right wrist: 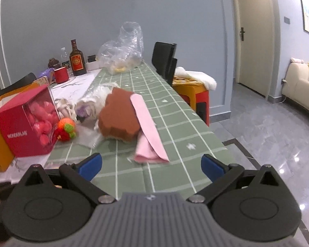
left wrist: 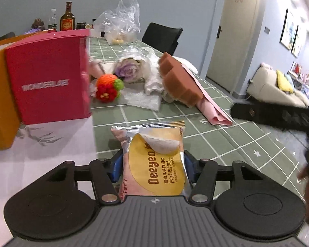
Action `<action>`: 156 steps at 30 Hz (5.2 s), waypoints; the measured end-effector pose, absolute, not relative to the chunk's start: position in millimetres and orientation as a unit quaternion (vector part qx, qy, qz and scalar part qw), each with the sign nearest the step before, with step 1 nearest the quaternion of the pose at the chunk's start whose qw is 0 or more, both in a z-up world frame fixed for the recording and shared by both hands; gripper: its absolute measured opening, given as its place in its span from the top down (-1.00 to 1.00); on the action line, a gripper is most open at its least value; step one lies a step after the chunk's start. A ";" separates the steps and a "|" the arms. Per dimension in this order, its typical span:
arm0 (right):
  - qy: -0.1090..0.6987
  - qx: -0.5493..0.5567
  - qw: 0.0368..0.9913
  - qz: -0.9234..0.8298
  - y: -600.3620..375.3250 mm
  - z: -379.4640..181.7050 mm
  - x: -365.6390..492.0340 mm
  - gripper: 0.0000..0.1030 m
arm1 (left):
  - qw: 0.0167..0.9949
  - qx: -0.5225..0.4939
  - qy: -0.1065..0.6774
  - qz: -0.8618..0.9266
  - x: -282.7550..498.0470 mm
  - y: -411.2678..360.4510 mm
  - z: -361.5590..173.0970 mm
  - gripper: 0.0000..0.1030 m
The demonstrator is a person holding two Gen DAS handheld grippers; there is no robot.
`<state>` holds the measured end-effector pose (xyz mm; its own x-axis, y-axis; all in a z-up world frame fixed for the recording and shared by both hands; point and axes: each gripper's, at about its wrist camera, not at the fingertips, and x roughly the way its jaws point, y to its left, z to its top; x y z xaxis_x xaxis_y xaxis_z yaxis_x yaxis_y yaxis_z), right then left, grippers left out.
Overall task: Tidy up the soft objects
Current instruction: 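Grasp the pink felt strip with the right tool while the left tool holds the bag, then carry the Deeyeo bag and pink strip to the open orange box with both tools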
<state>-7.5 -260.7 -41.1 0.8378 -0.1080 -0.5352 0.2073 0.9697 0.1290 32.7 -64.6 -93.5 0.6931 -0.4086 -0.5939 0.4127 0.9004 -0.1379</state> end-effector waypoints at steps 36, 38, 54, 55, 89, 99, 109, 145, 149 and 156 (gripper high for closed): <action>0.321 -0.008 0.946 -0.034 -228.2 -49.2 -16.9 0.93 | 0.922 -0.058 0.315 -0.219 29.5 -34.1 -93.9 -0.27; 0.317 0.001 0.948 -0.037 -235.3 -49.1 -7.8 0.92 | 0.922 -0.057 0.315 -0.219 29.7 -34.1 -94.0 -0.27; 0.336 0.018 0.939 -0.075 -256.4 -80.7 87.3 -0.09 | 0.920 -0.063 0.316 -0.222 30.2 -32.6 -94.2 -0.29; 0.334 0.016 0.940 -0.073 -256.1 -80.8 87.1 -0.07 | 0.920 -0.063 0.315 -0.223 30.2 -32.2 -94.4 -0.29; 0.328 0.064 0.943 -0.011 -223.0 -66.6 -42.4 -0.06 | 0.920 -0.064 0.316 -0.223 30.1 -30.6 -94.3 -0.28; 0.323 0.054 0.945 0.020 -214.8 -73.7 -32.2 -0.27 | 0.921 -0.069 0.315 -0.220 29.4 -29.2 -94.3 -0.27; 0.309 0.016 0.951 -0.022 -211.8 -75.5 -40.9 0.78 | 0.927 -0.076 0.308 -0.198 25.2 -27.6 -92.3 -0.22; 0.178 0.051 0.975 0.121 -139.2 30.6 -72.6 0.95 | 0.988 -0.057 0.108 -0.091 -55.9 59.3 37.8 -0.08; 0.159 0.044 0.974 0.156 -112.9 54.4 -56.8 0.95 | 0.994 -0.023 0.095 -0.057 -50.4 73.3 58.4 -0.09; 0.131 0.029 0.966 0.223 -64.5 82.7 -24.9 0.95 | 0.996 0.016 0.082 0.006 -18.8 105.8 74.2 -0.09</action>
<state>-24.9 -64.5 82.7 0.8661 0.4382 -0.2404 -0.4229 0.8989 0.1150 -18.8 105.8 74.2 0.9864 0.0138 -0.1636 -0.0087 0.9995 0.0319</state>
